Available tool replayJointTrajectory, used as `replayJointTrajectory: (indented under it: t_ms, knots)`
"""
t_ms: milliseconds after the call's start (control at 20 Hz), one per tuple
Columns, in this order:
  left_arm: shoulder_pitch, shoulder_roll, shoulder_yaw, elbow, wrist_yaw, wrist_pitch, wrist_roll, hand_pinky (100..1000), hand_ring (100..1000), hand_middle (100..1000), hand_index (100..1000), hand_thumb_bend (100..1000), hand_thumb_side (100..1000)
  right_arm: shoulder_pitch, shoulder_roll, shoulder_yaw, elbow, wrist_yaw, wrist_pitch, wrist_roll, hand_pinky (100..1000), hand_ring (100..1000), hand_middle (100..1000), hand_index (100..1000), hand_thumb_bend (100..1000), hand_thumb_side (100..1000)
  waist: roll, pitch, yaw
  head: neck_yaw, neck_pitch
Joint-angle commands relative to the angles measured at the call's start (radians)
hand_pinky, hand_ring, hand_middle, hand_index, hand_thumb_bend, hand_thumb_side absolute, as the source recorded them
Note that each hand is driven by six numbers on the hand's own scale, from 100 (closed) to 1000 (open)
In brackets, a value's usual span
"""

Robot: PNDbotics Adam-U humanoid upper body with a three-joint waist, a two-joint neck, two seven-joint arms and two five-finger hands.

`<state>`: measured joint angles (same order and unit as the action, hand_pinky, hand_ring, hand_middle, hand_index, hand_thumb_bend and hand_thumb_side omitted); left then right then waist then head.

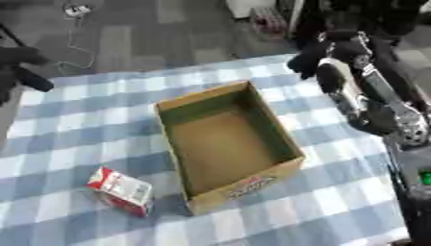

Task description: Pick up objects on the table and place them in the box.

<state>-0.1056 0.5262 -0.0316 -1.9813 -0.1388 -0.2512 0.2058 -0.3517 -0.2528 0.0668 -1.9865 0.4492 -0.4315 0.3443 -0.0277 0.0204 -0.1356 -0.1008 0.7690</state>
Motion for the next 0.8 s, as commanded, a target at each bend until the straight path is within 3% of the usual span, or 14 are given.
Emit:
replayJointTrajectory:
  t_ms: [50, 500, 800]
  knots:
    - [-0.007, 0.027, 0.007, -0.019, 0.002, -0.003, -0.002, 499, 516, 634, 777, 151, 994, -0.009, -0.018, -0.009, -0.013, 0.002, 0.001, 0.000, 387, 438, 510, 684, 100, 1000, 0.000, -0.010, -0.001, 0.010, -0.009]
    - [-0.007, 0.027, 0.008, -0.019, 0.001, -0.005, -0.004, 504, 521, 637, 778, 154, 1000, -0.009, -0.018, -0.010, -0.013, 0.004, 0.003, 0.000, 387, 438, 511, 685, 100, 1000, 0.000, -0.010, -0.002, 0.015, -0.004]
    - [-0.026, 0.063, 0.017, -0.019, -0.094, -0.079, -0.105, 546, 571, 690, 812, 158, 1000, -0.006, -0.011, -0.046, -0.013, 0.022, 0.026, -0.022, 388, 438, 510, 685, 100, 1000, 0.000, -0.011, -0.006, -0.014, 0.001]
